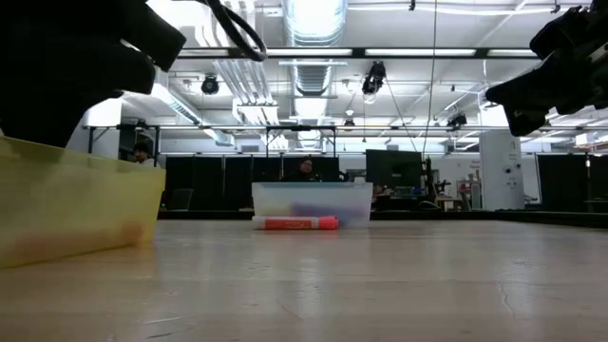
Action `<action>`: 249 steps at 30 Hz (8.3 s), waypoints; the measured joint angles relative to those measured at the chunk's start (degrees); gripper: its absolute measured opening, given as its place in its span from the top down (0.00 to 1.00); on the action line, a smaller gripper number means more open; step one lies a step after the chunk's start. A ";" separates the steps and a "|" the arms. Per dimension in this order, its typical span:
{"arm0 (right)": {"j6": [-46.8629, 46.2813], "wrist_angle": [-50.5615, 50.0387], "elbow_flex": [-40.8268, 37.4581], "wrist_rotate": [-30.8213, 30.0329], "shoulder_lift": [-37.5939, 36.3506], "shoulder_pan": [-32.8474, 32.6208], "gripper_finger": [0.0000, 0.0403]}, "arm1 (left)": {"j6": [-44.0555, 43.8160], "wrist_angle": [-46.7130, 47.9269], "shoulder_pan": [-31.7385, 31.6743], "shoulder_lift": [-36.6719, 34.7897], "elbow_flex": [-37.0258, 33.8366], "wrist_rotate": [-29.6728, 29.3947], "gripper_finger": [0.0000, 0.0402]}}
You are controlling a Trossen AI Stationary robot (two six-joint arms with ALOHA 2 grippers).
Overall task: Pick & Place Markers
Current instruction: Put the orange marker pen into the yellow bin, then return to Home Position
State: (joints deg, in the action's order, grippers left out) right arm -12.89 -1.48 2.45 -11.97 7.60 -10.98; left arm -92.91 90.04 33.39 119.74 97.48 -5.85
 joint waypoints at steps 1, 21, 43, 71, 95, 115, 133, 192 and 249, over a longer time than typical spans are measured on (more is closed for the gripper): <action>-0.01 0.00 0.00 0.01 0.00 0.00 0.98 | 0.92 -0.01 -0.14 0.00 0.26 0.03 0.46; 0.01 0.00 0.01 0.00 0.00 0.00 0.98 | 40.21 -4.62 -8.87 -0.15 12.32 -11.49 0.34; -0.01 0.02 -0.01 0.00 0.00 0.00 0.98 | 75.41 -23.06 -24.10 -0.10 11.91 -10.67 0.34; 0.01 0.00 -0.01 -0.02 0.00 0.00 0.98 | 83.19 -38.86 -33.12 0.00 -6.08 -10.86 0.34; -0.01 0.02 0.01 -0.02 -0.02 0.02 0.98 | 78.33 -43.19 -36.92 -0.17 -9.54 -2.02 0.57; -0.01 0.02 -0.01 -0.02 -0.02 0.02 0.98 | 67.09 -37.11 -30.80 0.01 -4.32 6.35 0.88; 0.01 0.02 -0.01 0.00 0.00 0.02 0.98 | 36.70 -17.29 -12.94 -6.06 5.86 5.52 0.88; 0.00 0.00 0.00 0.00 0.04 0.02 0.98 | 29.15 -31.84 -13.58 -13.27 -8.26 -6.59 0.99; -0.01 0.00 -0.01 0.00 0.44 0.02 0.98 | 89.75 -121.40 -32.84 -89.53 -87.56 2.01 1.00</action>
State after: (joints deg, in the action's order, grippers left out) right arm -12.91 -1.48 2.44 -11.97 8.03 -10.96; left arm -3.16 -31.36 0.56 30.22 9.91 -3.84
